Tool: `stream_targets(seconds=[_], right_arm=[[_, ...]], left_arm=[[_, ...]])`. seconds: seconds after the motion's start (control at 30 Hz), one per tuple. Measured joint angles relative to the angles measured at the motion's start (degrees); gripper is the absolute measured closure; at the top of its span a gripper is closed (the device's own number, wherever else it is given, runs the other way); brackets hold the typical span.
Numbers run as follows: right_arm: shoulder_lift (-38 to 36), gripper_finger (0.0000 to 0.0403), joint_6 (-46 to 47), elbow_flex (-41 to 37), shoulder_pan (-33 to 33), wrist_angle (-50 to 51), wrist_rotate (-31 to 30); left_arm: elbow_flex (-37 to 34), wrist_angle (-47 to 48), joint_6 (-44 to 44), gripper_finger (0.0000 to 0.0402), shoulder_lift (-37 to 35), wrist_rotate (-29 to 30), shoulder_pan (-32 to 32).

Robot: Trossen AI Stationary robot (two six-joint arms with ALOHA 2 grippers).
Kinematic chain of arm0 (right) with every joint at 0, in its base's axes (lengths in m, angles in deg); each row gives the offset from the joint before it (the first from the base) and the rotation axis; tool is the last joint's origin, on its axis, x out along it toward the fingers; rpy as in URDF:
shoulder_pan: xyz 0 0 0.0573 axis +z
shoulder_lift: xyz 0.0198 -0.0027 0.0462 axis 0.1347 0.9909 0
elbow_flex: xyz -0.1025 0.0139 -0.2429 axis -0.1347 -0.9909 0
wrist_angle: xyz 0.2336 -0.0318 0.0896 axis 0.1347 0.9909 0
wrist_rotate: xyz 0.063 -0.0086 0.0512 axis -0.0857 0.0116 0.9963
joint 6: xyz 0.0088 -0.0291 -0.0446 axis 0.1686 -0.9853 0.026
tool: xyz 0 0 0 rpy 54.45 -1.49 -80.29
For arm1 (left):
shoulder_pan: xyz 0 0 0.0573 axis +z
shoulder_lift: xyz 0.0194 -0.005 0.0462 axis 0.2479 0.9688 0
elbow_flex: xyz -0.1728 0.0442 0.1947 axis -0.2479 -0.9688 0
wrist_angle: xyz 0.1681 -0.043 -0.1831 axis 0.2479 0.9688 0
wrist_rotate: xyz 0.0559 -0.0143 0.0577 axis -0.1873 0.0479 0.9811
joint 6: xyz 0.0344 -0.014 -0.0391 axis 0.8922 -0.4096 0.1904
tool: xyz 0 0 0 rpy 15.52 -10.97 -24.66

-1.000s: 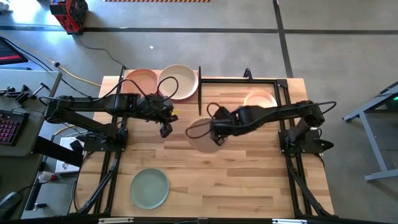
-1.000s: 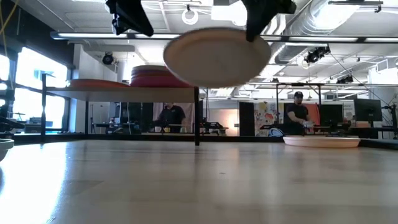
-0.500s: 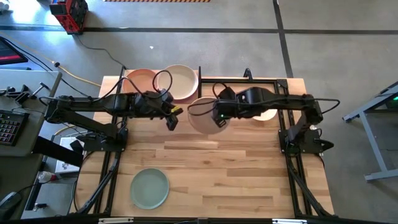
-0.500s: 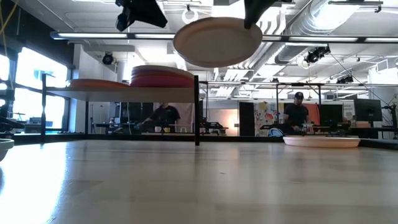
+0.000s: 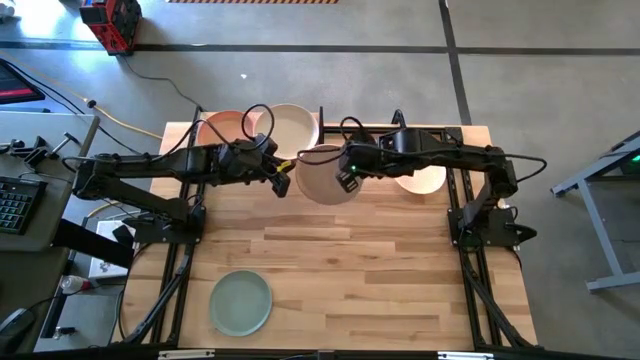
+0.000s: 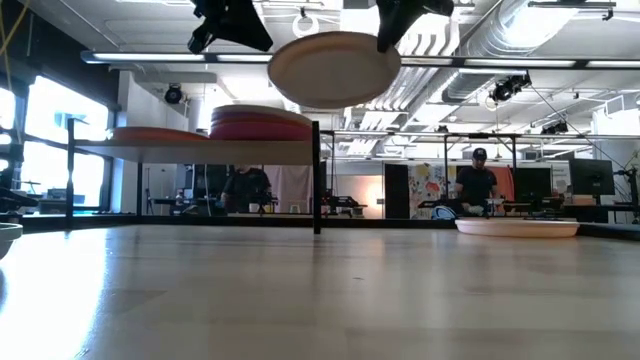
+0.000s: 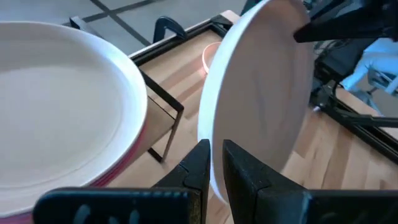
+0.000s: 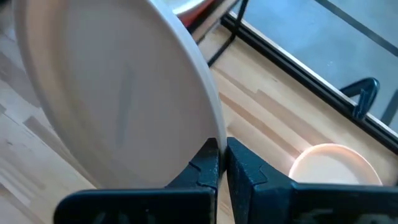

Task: Place and stack plates onto a shelf
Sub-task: Stack the bottom white plate on top of the light orange plate

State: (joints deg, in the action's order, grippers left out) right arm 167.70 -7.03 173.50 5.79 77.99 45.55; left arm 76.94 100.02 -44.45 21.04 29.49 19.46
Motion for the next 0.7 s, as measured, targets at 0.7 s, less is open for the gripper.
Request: stream_targets(seconds=[0.7], right_arm=[[0.0,0.0403,-4.2,0.0,-1.1,-4.0,0.9]], left_arm=[[-0.1,-0.7,0.0,0.0369,3.8,-3.6,3.1]])
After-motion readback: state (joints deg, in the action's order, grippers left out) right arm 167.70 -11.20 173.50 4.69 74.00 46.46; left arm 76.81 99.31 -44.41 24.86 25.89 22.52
